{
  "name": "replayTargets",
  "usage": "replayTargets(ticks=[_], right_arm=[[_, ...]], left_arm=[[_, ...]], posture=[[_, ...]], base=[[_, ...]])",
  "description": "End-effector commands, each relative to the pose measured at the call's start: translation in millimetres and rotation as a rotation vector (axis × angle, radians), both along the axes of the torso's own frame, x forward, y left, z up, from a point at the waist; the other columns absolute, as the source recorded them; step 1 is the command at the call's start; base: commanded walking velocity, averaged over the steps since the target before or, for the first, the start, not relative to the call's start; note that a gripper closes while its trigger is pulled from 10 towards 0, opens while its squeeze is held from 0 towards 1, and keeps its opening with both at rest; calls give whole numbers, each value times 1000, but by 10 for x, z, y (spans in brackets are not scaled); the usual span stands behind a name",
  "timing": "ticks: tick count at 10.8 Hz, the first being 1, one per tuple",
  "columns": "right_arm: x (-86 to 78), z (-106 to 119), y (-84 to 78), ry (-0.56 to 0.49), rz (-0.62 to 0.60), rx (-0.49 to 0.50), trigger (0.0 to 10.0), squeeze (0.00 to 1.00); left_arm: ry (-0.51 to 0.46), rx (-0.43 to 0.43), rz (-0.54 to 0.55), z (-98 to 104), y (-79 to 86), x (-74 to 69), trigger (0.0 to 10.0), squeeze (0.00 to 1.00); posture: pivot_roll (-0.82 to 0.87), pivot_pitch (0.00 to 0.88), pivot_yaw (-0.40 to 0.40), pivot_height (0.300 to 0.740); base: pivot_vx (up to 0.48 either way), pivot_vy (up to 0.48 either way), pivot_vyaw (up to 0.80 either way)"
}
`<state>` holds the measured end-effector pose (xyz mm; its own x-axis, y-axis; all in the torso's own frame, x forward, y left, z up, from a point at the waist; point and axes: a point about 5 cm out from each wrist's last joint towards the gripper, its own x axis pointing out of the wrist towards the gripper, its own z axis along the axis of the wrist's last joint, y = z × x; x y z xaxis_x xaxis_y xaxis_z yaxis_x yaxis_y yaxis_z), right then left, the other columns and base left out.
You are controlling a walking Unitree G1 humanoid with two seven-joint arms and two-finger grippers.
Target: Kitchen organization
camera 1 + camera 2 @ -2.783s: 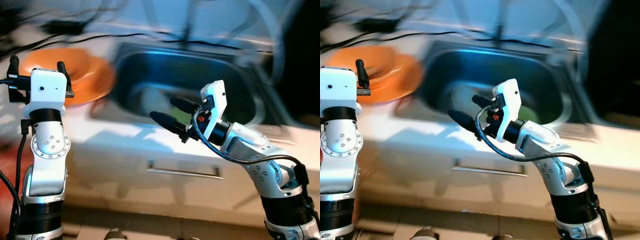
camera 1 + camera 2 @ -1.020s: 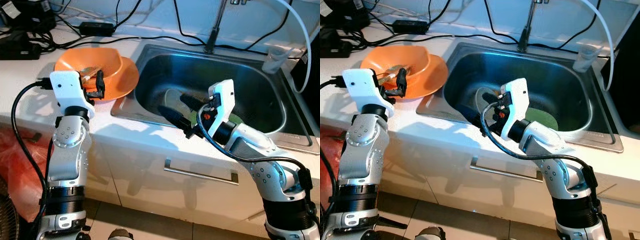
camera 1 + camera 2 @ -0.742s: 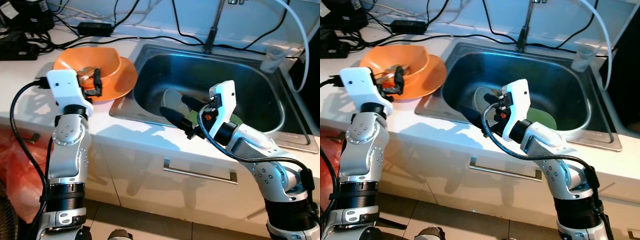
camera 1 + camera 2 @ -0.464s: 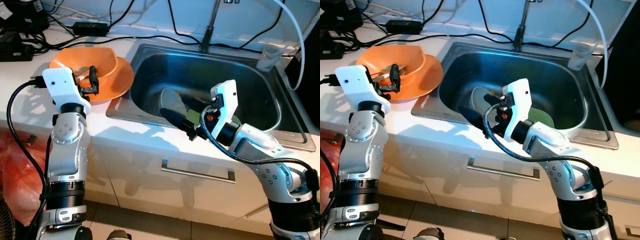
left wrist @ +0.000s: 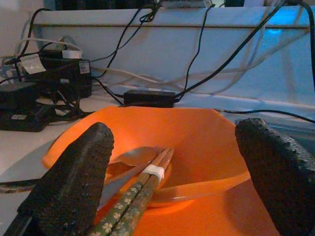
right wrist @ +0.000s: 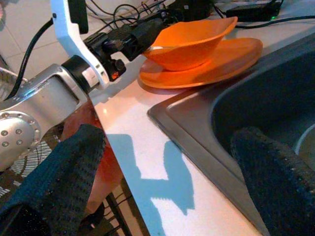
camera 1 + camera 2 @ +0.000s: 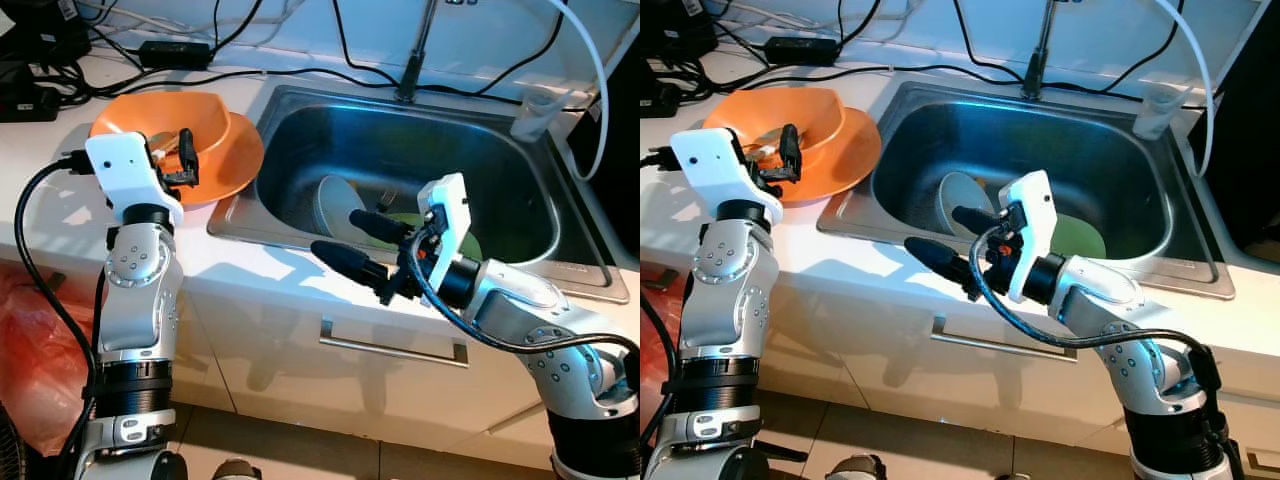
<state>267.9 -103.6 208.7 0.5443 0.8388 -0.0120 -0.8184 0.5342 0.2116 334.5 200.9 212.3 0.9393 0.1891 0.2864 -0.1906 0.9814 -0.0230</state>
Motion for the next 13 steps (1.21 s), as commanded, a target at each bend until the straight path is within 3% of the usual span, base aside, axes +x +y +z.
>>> replayTargets(ticks=[1, 2, 7, 13], right_arm=[[-32, 24, -8, -3, 23, -5, 10000, 0], [-39, 26, -15, -1, 25, -7, 10000, 0], [-45, 13, -14, 1, 20, -9, 10000, 0], [-37, -5, -13, 0, 10, -12, 10000, 0]], left_arm=[[5, -7, 0, -11, -20, 24, 10000, 0], [-1, -14, -7, -10, -25, 26, 353, 0], [-11, -10, -2, 2, -10, 29, 0, 0], [-66, 60, 25, 116, 11, 6, 0, 0]], posture=[[42, 112, -56, 740], [42, 113, -55, 740], [44, 106, -52, 740], [47, 95, -47, 740]], base=[[0, 0, 0], [0, 0, 0], [0, 0, 0], [0, 0, 0]])
